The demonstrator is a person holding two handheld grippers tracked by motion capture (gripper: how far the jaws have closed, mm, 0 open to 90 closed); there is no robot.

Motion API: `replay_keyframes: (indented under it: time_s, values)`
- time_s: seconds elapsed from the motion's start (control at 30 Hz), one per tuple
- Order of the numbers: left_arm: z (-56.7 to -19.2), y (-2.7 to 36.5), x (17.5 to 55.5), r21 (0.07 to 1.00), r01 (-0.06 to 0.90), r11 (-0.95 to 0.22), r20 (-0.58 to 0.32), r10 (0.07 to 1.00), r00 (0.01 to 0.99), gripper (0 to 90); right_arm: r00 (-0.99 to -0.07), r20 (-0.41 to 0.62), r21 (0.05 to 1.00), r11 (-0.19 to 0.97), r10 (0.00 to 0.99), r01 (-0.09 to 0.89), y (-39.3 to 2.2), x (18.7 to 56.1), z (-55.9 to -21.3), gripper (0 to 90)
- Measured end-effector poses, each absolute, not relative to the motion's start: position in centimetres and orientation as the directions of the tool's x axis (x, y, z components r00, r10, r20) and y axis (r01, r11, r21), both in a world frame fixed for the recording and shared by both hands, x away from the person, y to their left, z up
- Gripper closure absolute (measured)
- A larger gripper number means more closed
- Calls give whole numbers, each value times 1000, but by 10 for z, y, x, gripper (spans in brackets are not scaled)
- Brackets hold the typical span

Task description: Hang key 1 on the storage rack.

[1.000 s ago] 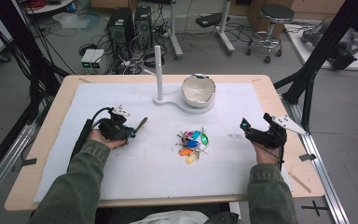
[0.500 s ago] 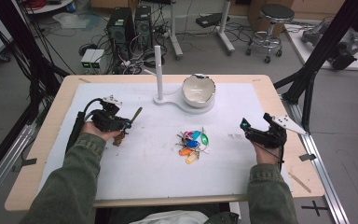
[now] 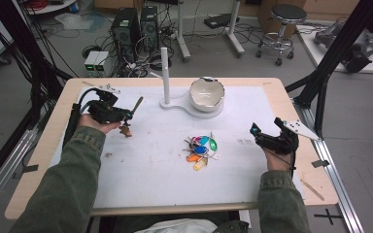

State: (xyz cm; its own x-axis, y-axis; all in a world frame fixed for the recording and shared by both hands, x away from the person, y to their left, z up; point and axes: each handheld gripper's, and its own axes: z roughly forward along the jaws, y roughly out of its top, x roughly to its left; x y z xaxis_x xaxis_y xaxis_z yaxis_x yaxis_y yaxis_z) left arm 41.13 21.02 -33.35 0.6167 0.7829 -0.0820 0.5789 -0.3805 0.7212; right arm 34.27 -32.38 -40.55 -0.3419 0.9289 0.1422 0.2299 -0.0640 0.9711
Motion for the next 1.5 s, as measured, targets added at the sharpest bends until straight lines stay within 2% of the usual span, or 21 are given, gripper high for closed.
replay_keyframes:
  time_s: [0.77,1.5]
  values:
    - [-282,213,438,739,539,-403,6,805,593,783,-348,139,972,-60,927,228,-323,342,-405,12]
    - [-261,201,468,778,496,-385,32,813,581,782,-351,143,971,-63,926,230,-323,342,-405,12]
